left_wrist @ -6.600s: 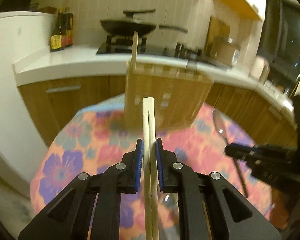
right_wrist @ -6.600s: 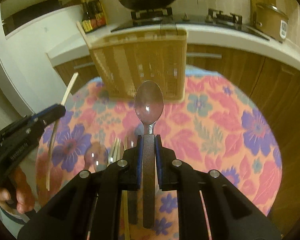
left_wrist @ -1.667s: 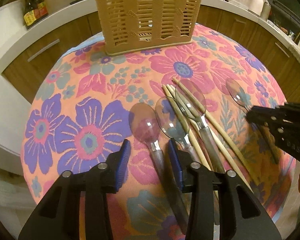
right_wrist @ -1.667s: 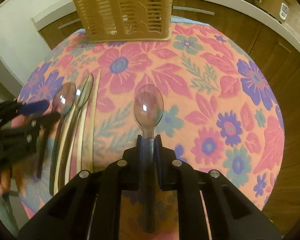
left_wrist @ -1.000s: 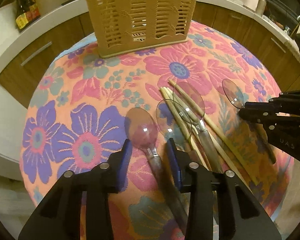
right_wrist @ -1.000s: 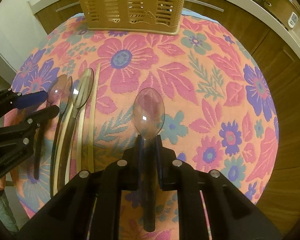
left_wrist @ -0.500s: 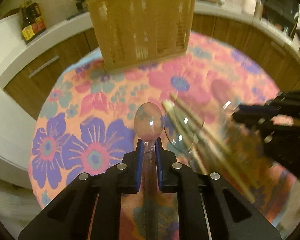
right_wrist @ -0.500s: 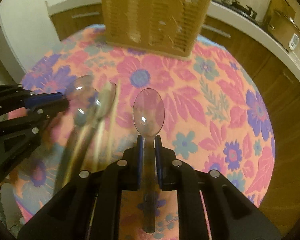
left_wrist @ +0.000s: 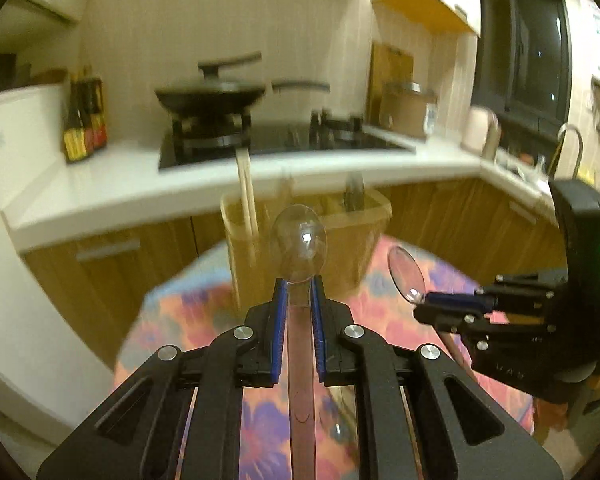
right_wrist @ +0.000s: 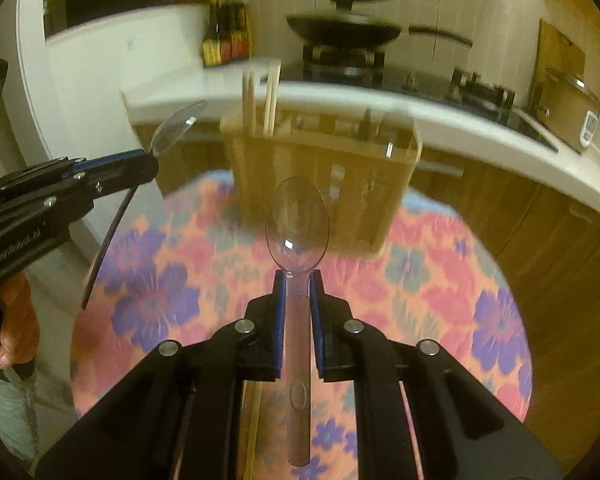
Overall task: Organize utensils
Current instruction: 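Carry spoons to the basket and drop them in with both tools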
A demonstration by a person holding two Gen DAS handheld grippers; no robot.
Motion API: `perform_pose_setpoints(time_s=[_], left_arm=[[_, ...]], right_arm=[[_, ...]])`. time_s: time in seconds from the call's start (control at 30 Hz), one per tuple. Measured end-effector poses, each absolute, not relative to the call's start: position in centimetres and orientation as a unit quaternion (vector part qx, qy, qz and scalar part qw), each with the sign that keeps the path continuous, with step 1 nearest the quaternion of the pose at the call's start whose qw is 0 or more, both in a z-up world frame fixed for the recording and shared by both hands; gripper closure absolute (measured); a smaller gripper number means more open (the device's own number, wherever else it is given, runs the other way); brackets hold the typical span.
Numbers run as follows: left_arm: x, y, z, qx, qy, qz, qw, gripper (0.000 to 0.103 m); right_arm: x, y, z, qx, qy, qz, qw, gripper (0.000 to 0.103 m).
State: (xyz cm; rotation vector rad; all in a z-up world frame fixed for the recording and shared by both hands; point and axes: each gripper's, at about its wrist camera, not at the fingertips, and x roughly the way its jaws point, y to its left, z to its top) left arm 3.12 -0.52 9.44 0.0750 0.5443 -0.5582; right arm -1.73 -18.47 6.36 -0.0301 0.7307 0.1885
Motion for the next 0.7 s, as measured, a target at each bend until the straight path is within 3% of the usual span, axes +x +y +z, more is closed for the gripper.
perform_pose_setpoints(time_s=[0.33, 0.7], left_arm=[[9.0, -0.3, 15.2, -0.044, 0.172, -0.286, 0.942, 0.093], [16.3, -1.7, 14.2, -0.095, 0.141, -0.297, 0.94, 0.093]], right_arm=[[3.3, -21.8, 12.9, 0.014, 0.272, 0.077, 0.959, 0.094], [10.5, -26.2, 15.1, 0.073, 0.176, 0.07, 0.979, 0.094]])
